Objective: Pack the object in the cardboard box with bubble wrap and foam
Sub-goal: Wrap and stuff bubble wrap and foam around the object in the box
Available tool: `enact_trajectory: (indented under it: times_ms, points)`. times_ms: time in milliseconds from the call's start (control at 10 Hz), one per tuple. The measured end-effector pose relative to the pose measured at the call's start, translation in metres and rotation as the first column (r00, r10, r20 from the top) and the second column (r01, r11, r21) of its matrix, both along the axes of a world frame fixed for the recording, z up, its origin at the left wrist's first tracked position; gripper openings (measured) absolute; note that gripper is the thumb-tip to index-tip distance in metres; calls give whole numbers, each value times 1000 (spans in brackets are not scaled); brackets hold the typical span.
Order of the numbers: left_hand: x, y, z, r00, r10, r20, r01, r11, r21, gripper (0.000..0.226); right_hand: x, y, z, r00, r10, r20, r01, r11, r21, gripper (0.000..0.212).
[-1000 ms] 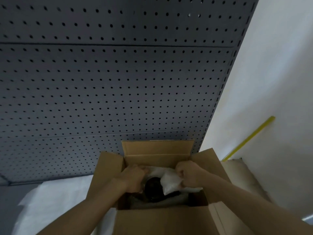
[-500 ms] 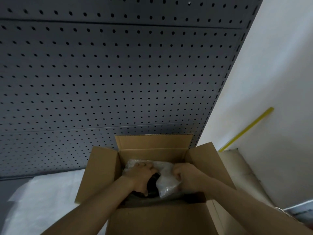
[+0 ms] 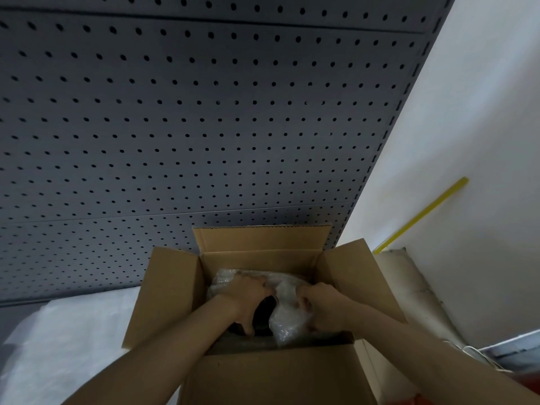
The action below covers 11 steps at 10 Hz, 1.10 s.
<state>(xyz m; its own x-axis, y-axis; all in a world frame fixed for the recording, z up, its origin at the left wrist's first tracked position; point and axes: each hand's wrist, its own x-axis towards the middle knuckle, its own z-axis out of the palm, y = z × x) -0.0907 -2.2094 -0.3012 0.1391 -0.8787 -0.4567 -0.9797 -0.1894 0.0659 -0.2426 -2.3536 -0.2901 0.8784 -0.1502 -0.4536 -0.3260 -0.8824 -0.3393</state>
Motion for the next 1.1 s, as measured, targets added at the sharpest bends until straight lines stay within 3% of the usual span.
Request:
enact_trajectory:
  times_ms: [100, 200, 400, 500, 700, 800, 900, 1100]
  points:
    - [-3, -3, 3, 999, 8, 36, -9, 999, 43, 96, 2, 3, -3, 990, -18, -139, 22, 999, 28, 30]
    - [-6, -5, 5, 999, 34, 36, -37, 996, 80, 96, 2, 2, -2, 986, -39, -165, 51, 996, 69, 36]
    - [-1, -8, 2, 998, 37, 44, -41, 995, 90, 97, 7, 6, 0, 969, 48, -240, -54, 998, -21, 46]
    - [0, -6, 1, 999, 38, 12, -39, 997, 73, 97, 10, 9, -5, 964, 95, -250, -117, 991, -73, 45]
    - [2, -3, 0, 1000, 24, 6, -24, 998, 54, 99, 3, 4, -13, 981, 47, -186, -65, 994, -88, 40]
    - [3, -4, 1, 1000, 27, -10, -27, 999, 46, 98, -3, 13, -8, 982, 57, -180, -101, 964, -245, 45]
    - [3, -4, 2, 1000, 9, -15, -8, 999, 43, 98, -6, 17, -13, 951, -71, -300, 36, 992, -121, 35]
    - [4, -5, -2, 1000, 12, -13, -12, 999, 50, 96, -1, 15, -21, 928, 32, -372, -77, 991, -108, 33]
